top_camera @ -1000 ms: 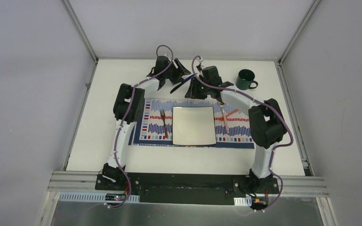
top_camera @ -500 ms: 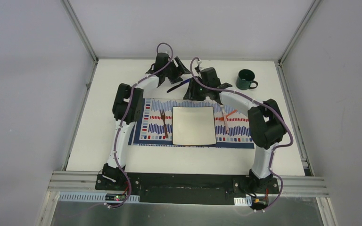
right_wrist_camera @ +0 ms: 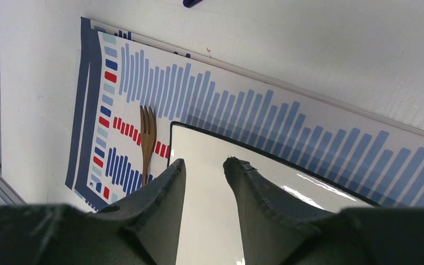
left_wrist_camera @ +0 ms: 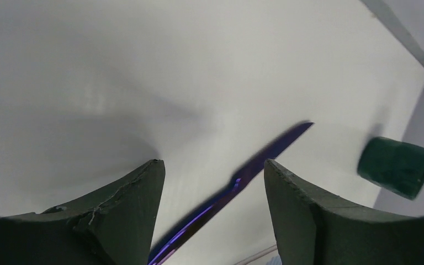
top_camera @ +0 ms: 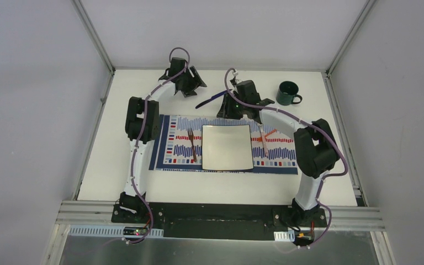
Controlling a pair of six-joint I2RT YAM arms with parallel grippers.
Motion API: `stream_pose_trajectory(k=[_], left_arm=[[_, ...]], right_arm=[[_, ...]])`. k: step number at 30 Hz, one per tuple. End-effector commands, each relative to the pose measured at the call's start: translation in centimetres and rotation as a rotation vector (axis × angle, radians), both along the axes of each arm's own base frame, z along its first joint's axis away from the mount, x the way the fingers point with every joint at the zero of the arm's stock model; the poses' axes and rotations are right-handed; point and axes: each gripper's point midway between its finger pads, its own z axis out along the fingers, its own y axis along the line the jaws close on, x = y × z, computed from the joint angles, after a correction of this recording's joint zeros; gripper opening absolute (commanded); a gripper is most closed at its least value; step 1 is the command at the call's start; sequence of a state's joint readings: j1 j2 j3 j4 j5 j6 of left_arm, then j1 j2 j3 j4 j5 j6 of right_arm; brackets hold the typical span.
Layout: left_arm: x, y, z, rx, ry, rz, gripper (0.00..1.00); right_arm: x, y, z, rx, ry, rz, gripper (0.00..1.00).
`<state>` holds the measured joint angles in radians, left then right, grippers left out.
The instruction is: Set the dinner table for one person
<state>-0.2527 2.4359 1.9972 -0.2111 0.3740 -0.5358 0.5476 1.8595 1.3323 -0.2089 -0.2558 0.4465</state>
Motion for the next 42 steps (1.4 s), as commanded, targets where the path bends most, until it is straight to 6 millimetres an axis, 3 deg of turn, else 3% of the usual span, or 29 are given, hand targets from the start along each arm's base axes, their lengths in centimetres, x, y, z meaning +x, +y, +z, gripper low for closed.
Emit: stream_pose_trajectory(k=[1, 5, 9, 11, 15, 23, 34, 42], left_arm=[[-0.3, 2.4, 2.0, 0.098, 0.014, 0.033, 0.68], [-0.7, 2.0, 0.2, 0.086, 0.065, 0.001, 0.67], [-1.2, 1.2, 0.0, 0.049, 0.07, -0.039, 0.65], [-1.4, 0.7, 0.4, 0.025, 0.065, -0.065, 0.64], [-2.0, -0.3, 1.0, -0.009, 0.057, -0.11, 0.62], [-3.3, -1.9, 1.1, -0.046, 0.057, -0.174, 0.6], [-4.5, -4.5, 1.8, -0.091, 0.048, -0.234, 0.59], [-5.7, -6.5, 2.7, -0.122, 0.037, -0.281, 0.58]], right_arm=[[1.4, -1.2, 3.6, 0.004, -0.092, -0.059, 0.41], [4.4, -3.9, 2.5, -0.014, -0.047, -0.195, 0.41], [8.5, -5.8, -0.6, 0.031, 0.06, -0.302, 0.42], [10.5, -5.6, -1.6, 0.076, 0.103, -0.321, 0.42], [12.3, -3.8, -3.7, 0.165, 0.183, -0.297, 0.42], [13.3, -2.2, -6.8, 0.209, 0.261, -0.292, 0.43], [14.1, -2.0, -5.6, 0.214, 0.238, -0.294, 0.43], [14.3, -2.1, -6.5, 0.21, 0.246, -0.307, 0.43]])
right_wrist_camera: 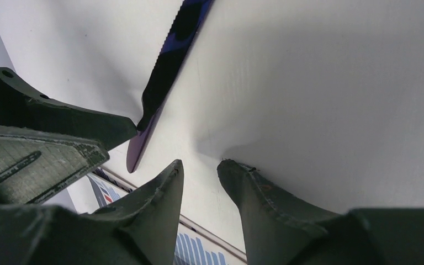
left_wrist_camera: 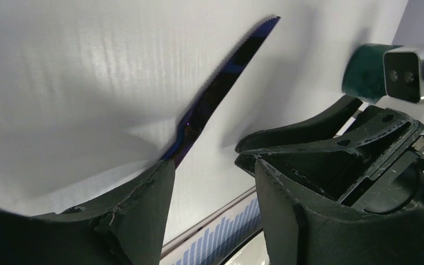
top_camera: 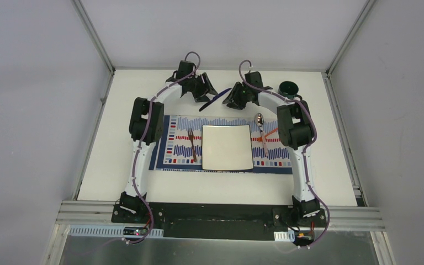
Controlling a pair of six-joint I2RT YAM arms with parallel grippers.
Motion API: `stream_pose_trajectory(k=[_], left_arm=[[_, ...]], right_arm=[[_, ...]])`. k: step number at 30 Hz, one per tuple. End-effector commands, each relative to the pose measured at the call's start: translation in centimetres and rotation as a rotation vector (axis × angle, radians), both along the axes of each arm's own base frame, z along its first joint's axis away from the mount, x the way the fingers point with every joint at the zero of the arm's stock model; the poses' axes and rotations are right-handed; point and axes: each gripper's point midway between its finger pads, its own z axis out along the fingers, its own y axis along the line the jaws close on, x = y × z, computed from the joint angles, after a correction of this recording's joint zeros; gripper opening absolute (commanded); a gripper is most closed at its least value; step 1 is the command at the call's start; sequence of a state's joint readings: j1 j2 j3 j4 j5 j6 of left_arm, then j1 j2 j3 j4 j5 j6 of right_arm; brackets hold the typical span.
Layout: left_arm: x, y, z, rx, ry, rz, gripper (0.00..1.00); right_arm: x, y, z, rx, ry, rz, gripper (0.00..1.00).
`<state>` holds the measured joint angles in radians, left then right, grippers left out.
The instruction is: Set the dinner table for one person
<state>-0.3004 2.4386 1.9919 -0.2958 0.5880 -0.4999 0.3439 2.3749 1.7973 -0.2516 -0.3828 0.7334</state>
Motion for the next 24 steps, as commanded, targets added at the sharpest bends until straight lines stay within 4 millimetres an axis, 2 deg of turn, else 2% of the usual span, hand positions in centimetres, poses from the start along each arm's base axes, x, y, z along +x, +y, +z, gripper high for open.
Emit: stream_pose_trajectory(k=[1, 5, 11, 15, 19, 24], left_arm=[[-0.9, -2.1, 3.4, -0.069, -0.058, -0.045, 0.58], [-1.3, -2.7, 3.7, -0.092, -0.065, -0.055, 0.57], [-0.1, -0.9, 4.7, -0.057, -0.108, -0.021, 0.57], [0.8, 0.4, 6.6, -0.037, -0.145, -0.014, 0.57], [-0.2, -0.2, 9.6, -0.102, -0.165, -0.087, 0.58], [-0.7, -0.2, 12.4, -0.146, -0.202, -0.104, 0.58]], right_arm=[[1.4, 0.5, 1.5, 0.025, -0.042, -0.013, 0.43], [1.4, 0.5, 1.2, 0.028, -0.04, -0.013, 0.43], [1.4, 0.2, 1.6, 0.036, -0.047, -0.013, 0.43], [1.3, -0.1, 1.6, 0.039, -0.047, -0.013, 0.44], [1.1, -0.5, 1.1, 0.038, -0.04, -0.019, 0.44], [1.1, -0.4, 0.6, 0.054, -0.034, -0.018, 0.44]])
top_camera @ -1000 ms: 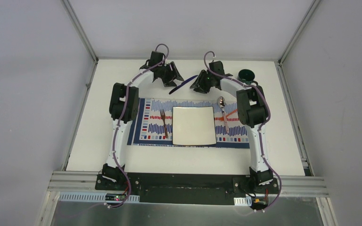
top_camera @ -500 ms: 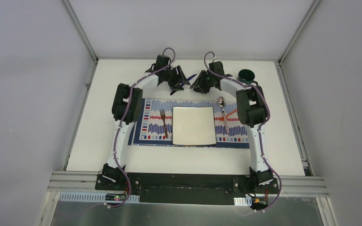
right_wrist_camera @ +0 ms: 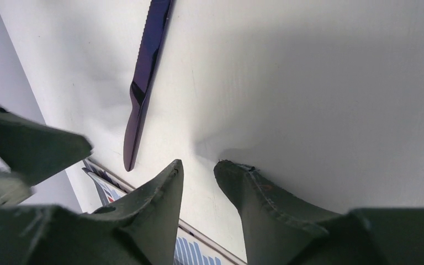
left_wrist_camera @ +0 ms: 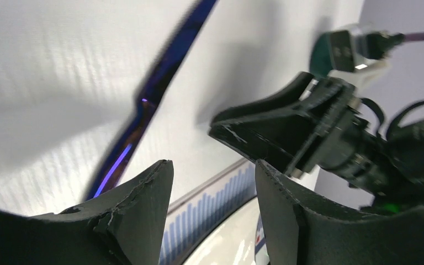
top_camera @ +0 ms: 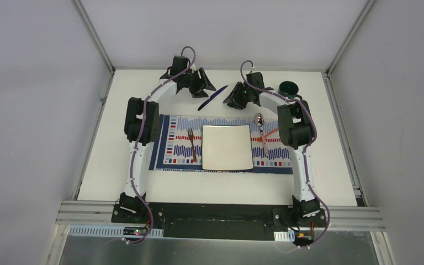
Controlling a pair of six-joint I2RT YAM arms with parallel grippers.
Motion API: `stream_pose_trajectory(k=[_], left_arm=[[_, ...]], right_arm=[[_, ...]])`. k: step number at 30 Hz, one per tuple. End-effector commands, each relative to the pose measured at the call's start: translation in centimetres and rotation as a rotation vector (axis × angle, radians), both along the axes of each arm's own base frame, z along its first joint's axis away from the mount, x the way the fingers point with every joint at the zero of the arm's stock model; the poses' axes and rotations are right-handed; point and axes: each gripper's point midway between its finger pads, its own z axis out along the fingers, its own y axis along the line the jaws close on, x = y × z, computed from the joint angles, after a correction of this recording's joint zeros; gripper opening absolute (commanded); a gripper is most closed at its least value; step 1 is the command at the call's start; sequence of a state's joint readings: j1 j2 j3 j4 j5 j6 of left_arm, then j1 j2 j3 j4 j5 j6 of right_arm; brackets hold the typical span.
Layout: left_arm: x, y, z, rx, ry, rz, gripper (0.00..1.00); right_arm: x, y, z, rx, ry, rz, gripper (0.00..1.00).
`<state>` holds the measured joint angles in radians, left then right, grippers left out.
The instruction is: Set the dinner table for one person
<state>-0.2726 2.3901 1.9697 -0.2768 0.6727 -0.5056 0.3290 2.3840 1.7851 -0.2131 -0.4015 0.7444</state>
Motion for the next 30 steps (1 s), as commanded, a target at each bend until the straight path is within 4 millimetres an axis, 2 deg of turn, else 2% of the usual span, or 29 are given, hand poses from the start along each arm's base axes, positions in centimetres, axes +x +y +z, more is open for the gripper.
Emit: stream_pose_trajectory(k=[1, 3, 6, 17, 26, 30], left_arm=[[-0.3, -0.9, 10.0, -0.092, -0.184, -0.063, 0.58], [0.3, -0.6, 10.4, -0.077, -0.205, -0.049, 0.59], [1.4, -0.1, 9.4, -0.043, -0.196, -0.035, 0.59], [3.6, 3.8, 1.3, 0.214, -0.102, 0.104, 0.59], [4.2, 3.3, -2.0, 0.211, -0.039, 0.098, 0.59], [4.1, 3.2, -2.9, 0.208, -0.023, 0.095, 0.58]], right_arm=[[0.6, 0.1, 0.9, 0.035, -0.028, -0.009, 0.44], [0.6, 0.1, 0.9, 0.037, -0.027, -0.01, 0.44], [0.6, 0.0, 1.1, 0.04, -0.031, -0.009, 0.44], [0.6, -0.6, 2.0, 0.054, -0.049, -0.009, 0.44], [0.5, -1.2, 2.2, 0.058, -0.056, -0.017, 0.44], [0.7, -1.6, 2.6, 0.063, -0.063, -0.025, 0.44]])
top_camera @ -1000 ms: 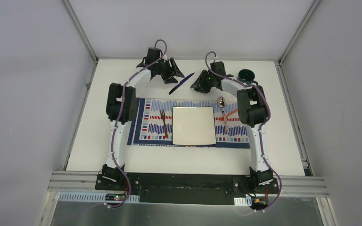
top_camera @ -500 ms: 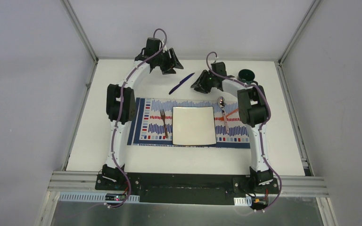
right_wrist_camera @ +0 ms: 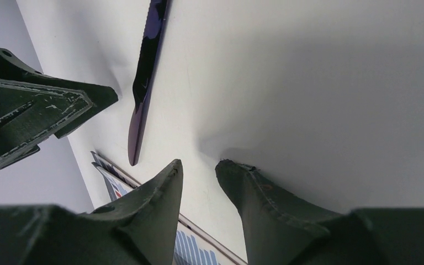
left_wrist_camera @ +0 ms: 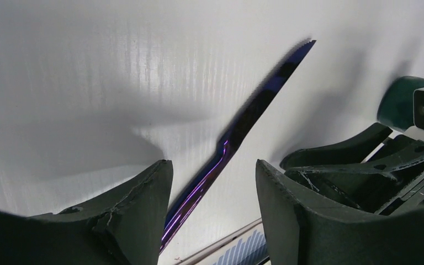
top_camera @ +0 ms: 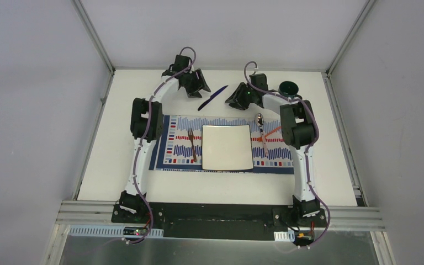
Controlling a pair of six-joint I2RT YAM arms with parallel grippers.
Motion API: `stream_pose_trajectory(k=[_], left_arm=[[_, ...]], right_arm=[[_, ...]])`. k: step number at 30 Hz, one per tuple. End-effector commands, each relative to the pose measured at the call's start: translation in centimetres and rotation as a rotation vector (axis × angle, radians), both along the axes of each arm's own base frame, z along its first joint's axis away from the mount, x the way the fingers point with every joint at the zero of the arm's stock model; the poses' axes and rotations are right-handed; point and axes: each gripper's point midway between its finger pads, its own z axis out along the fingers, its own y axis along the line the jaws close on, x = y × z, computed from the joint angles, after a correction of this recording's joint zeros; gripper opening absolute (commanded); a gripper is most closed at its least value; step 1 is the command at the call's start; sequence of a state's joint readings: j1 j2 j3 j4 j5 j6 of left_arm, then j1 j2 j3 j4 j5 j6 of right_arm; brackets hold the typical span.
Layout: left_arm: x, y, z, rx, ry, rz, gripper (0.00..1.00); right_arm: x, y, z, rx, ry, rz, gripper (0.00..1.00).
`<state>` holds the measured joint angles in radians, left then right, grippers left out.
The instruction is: Set the dinner table for one person
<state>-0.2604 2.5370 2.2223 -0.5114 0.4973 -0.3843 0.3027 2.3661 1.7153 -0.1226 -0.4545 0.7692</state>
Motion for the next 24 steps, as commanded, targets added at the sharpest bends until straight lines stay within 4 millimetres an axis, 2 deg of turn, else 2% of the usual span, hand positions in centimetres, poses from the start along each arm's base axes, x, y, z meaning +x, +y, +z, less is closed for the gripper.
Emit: stream_pose_trajectory(k=[1, 8, 19, 24], left_arm=[[1.0, 0.2, 0.9, -0.002, -0.035, 0.005, 0.58], [0.1, -1.8, 1.0, -0.043, -0.027, -0.057, 0.58], [-2.2, -6.6, 1.6, -0.118, -0.025, -0.179, 0.58], [-2.9, -7.7, 1.4, -0.122, -0.02, -0.196, 0.58]], right_arm=[[0.7, -0.9, 2.5, 0.005, -0.054, -0.021, 0.44], [0.9, -0.9, 2.6, 0.015, -0.055, -0.026, 0.45], [1.4, -0.6, 2.2, 0.026, -0.048, -0.03, 0.45], [1.7, -0.5, 1.9, 0.028, -0.044, -0.034, 0.45]])
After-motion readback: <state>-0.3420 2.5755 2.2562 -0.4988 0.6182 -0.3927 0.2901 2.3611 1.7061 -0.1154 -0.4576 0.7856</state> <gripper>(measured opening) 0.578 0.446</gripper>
